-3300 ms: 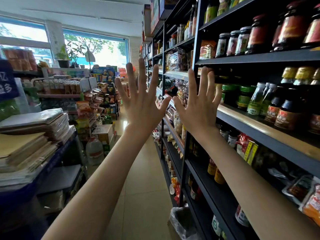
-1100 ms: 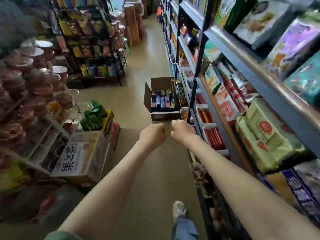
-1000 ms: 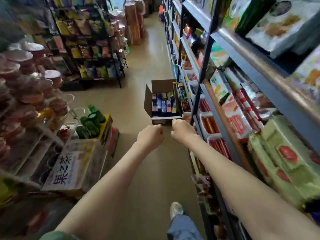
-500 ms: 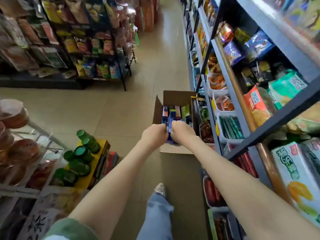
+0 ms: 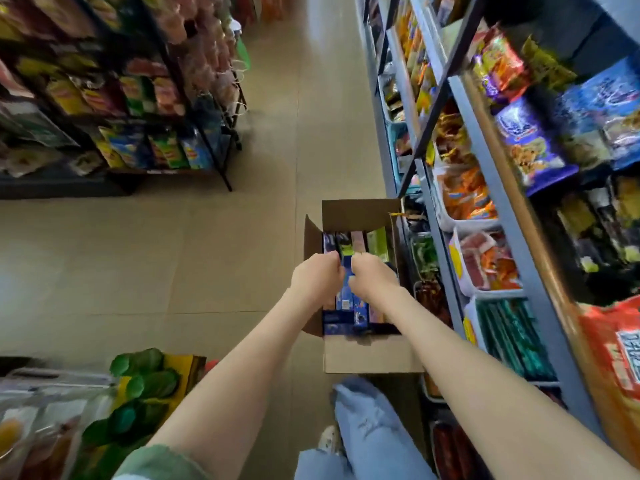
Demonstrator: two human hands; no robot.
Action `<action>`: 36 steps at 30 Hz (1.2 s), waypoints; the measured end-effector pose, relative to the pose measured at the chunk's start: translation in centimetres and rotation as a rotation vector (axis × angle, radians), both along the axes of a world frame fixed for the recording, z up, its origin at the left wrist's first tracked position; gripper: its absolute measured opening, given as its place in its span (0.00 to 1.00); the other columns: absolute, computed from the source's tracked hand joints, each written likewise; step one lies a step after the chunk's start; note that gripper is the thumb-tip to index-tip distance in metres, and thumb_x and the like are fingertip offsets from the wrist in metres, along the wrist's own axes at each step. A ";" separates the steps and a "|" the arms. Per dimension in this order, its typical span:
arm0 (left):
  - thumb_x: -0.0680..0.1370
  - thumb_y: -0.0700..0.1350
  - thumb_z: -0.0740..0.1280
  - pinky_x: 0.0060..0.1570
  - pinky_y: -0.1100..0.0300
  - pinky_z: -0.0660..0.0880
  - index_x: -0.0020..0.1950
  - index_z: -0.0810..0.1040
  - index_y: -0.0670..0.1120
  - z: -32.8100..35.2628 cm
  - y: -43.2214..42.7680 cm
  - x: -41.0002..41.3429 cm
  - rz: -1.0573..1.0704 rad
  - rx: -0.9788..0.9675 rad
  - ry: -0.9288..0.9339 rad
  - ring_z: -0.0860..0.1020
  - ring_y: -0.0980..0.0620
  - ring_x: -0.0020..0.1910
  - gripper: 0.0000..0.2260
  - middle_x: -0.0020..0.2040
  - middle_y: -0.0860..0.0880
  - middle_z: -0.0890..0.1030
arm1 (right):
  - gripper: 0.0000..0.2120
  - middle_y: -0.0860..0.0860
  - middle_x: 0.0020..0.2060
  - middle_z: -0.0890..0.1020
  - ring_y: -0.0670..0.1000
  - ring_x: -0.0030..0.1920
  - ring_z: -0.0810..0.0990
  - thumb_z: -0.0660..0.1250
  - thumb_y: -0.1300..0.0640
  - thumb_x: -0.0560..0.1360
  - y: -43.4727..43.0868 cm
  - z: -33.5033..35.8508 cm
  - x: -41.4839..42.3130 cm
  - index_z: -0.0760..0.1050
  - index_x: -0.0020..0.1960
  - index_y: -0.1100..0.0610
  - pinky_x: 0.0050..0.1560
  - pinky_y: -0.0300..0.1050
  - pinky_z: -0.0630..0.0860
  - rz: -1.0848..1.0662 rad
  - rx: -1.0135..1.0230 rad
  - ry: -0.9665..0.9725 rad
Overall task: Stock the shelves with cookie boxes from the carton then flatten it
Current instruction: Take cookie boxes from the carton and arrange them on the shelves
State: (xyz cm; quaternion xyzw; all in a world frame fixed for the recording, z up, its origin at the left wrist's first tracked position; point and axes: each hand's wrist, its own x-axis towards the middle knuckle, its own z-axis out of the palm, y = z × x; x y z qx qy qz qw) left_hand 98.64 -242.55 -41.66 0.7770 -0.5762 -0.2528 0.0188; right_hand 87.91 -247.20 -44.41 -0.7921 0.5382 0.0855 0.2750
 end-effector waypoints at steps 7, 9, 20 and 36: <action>0.80 0.46 0.56 0.40 0.57 0.69 0.56 0.74 0.44 -7.3 -9.4 5.4 0.058 0.093 0.044 0.78 0.43 0.51 0.11 0.52 0.44 0.80 | 0.07 0.56 0.54 0.75 0.58 0.54 0.75 0.61 0.63 0.76 -11.0 -6.5 4.5 0.69 0.54 0.59 0.42 0.46 0.67 0.009 0.079 0.042; 0.80 0.46 0.56 0.42 0.56 0.70 0.56 0.74 0.44 -9.7 -11.7 6.8 0.068 0.106 0.057 0.78 0.42 0.51 0.11 0.52 0.43 0.80 | 0.09 0.55 0.54 0.74 0.57 0.55 0.74 0.62 0.62 0.76 -13.4 -9.0 5.4 0.69 0.56 0.59 0.42 0.46 0.67 -0.018 0.098 0.044; 0.81 0.48 0.55 0.39 0.55 0.69 0.53 0.72 0.43 -30.2 -21.5 10.3 0.007 0.210 0.121 0.77 0.43 0.48 0.11 0.49 0.44 0.78 | 0.18 0.53 0.62 0.71 0.55 0.64 0.69 0.64 0.57 0.77 -21.1 -29.7 6.6 0.65 0.65 0.57 0.59 0.52 0.70 -0.374 0.240 0.048; 0.80 0.46 0.57 0.45 0.50 0.74 0.58 0.69 0.44 -52.2 -17.8 4.1 0.044 0.449 0.258 0.77 0.43 0.50 0.09 0.54 0.43 0.76 | 0.27 0.55 0.70 0.64 0.55 0.70 0.61 0.65 0.60 0.76 -17.8 -52.5 0.7 0.59 0.72 0.58 0.67 0.52 0.62 -0.548 0.343 0.104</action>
